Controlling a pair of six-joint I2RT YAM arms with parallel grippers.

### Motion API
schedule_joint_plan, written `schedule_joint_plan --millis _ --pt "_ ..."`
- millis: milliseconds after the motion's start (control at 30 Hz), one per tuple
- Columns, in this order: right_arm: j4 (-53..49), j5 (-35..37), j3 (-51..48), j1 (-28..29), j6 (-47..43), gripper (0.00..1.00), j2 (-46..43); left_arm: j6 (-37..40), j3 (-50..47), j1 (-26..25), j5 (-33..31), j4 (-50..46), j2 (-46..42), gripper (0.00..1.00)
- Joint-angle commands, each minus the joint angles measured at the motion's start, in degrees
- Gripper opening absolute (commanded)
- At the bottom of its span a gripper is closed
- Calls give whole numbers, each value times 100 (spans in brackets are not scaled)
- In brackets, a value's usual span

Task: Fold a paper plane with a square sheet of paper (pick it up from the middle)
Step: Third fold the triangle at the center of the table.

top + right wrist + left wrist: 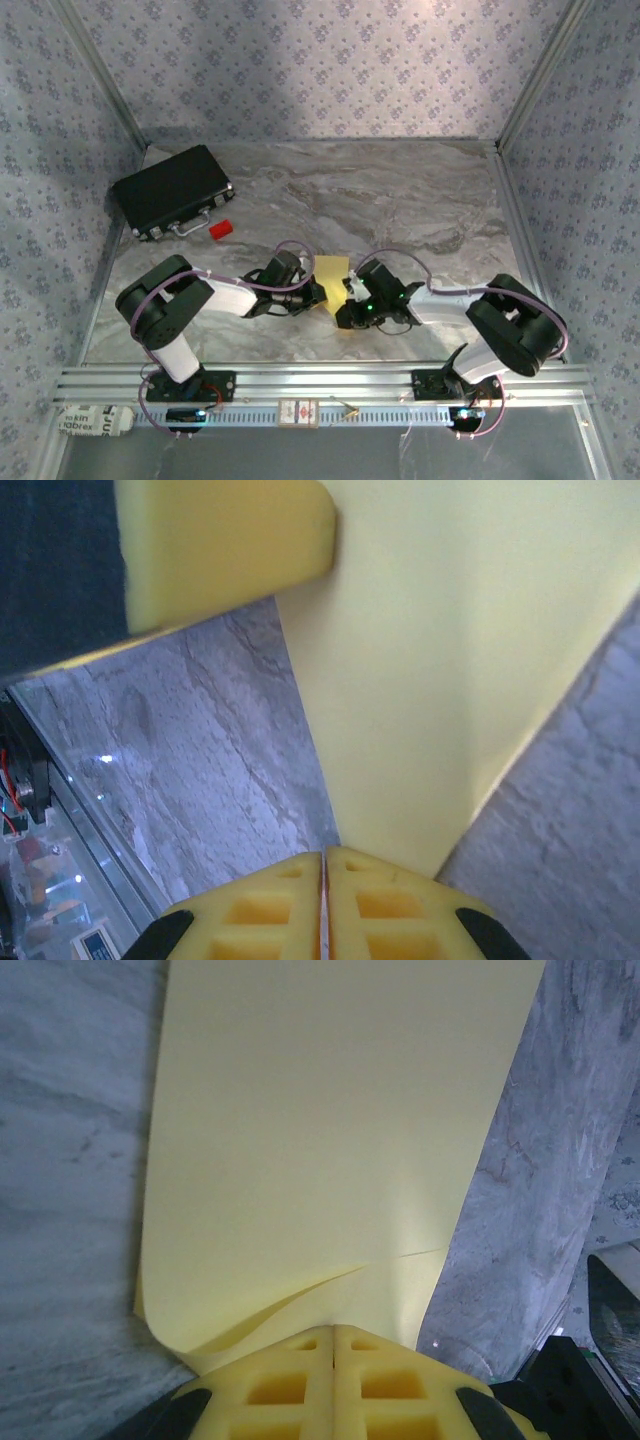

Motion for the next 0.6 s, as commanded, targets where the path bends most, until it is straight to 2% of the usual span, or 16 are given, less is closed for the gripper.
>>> schedule_joint_plan --millis 0,300,567 --pt "-599 -136 -175 -6 24 11 -216 39 -208 47 -167 -495 212 0" --pt "-1007 -17 400 -79 -76 11 -733 50 -197 39 -143 -471 188 0" --pt "-748 288 967 -184 111 10 43 41 -174 35 -124 -430 144 0"
